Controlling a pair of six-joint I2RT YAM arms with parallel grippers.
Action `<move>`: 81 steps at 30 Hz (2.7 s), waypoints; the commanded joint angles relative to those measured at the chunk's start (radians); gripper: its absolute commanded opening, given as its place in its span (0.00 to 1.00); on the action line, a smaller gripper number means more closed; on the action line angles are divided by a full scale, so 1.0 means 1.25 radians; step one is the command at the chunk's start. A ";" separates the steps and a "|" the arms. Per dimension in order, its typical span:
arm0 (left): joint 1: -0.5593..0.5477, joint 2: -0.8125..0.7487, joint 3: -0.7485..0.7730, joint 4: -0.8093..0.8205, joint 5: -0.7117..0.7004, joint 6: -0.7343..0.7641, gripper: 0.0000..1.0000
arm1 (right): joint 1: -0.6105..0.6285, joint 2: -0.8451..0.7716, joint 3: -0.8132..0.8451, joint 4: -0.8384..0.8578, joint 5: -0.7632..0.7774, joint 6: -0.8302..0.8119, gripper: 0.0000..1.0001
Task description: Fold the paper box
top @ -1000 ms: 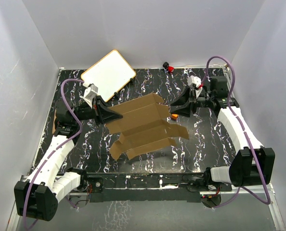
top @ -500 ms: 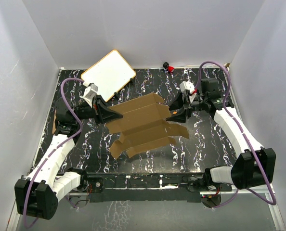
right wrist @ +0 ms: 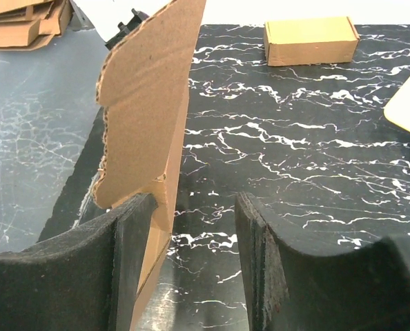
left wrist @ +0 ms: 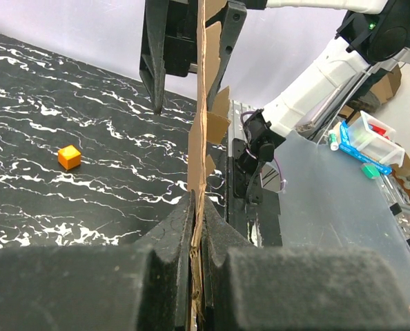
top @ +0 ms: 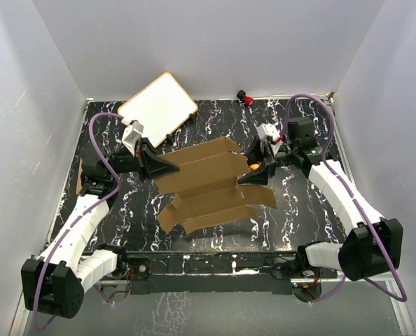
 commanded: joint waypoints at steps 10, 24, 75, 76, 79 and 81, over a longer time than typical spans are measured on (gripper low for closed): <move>-0.013 0.003 0.026 0.117 -0.009 -0.052 0.00 | 0.020 -0.015 -0.043 0.210 -0.088 0.141 0.47; -0.017 0.021 0.003 0.224 -0.024 -0.116 0.00 | 0.021 -0.010 -0.056 0.272 -0.112 0.202 0.25; -0.033 -0.098 -0.010 -0.035 -0.236 0.013 0.00 | -0.368 0.046 -0.226 0.489 0.217 0.521 0.55; -0.033 -0.095 -0.004 -0.034 -0.243 0.009 0.00 | -0.350 0.039 -0.235 0.488 0.200 0.502 0.54; -0.034 -0.081 0.016 -0.030 -0.256 0.000 0.00 | -0.288 0.004 -0.267 0.493 0.171 0.452 0.52; -0.033 -0.069 0.033 -0.039 -0.260 0.002 0.00 | -0.274 -0.021 -0.291 0.513 0.154 0.442 0.52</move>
